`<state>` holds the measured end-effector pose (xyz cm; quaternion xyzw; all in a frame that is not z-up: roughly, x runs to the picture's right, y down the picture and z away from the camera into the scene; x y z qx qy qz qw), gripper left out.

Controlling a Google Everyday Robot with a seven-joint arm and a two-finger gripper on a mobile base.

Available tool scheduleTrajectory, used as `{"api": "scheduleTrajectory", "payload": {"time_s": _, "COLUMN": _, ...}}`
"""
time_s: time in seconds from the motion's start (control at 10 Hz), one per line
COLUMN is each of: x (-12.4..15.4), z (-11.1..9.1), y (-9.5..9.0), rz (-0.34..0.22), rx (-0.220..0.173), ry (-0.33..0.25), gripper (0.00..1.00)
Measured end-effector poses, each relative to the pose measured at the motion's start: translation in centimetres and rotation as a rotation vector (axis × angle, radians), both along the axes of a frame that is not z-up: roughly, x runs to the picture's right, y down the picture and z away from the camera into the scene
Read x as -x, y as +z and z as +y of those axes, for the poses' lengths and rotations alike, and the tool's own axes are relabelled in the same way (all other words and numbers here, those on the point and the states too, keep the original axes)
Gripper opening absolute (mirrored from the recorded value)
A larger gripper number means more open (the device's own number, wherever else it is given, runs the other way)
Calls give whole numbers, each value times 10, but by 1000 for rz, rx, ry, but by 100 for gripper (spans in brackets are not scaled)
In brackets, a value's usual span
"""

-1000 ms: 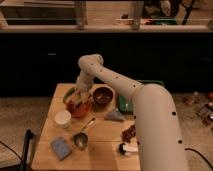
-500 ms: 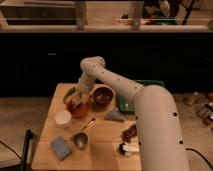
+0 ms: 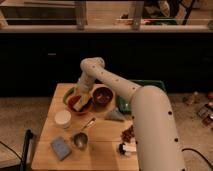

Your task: Place eraser in red bowl

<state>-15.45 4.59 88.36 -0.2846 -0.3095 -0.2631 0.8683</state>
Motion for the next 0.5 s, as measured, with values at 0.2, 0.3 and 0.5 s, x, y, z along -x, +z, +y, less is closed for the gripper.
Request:
{"api": "scheduleTrajectory", "payload": {"time_s": 0.2, "x": 0, "z": 2, "y": 0, "rz": -1, "rx": 4, "ry": -2, "gripper": 80}}
{"api": "scheduleTrajectory", "payload": {"time_s": 0.3, "x": -1, "z": 2, "y": -3, "rz": -4, "rx": -2, "ry": -3, "gripper": 80}}
{"api": "scheduleTrajectory", "payload": {"time_s": 0.5, "x": -4, "z": 0, "y": -8, "rz": -6, "rx": -21, "ry": 4, "gripper": 80}}
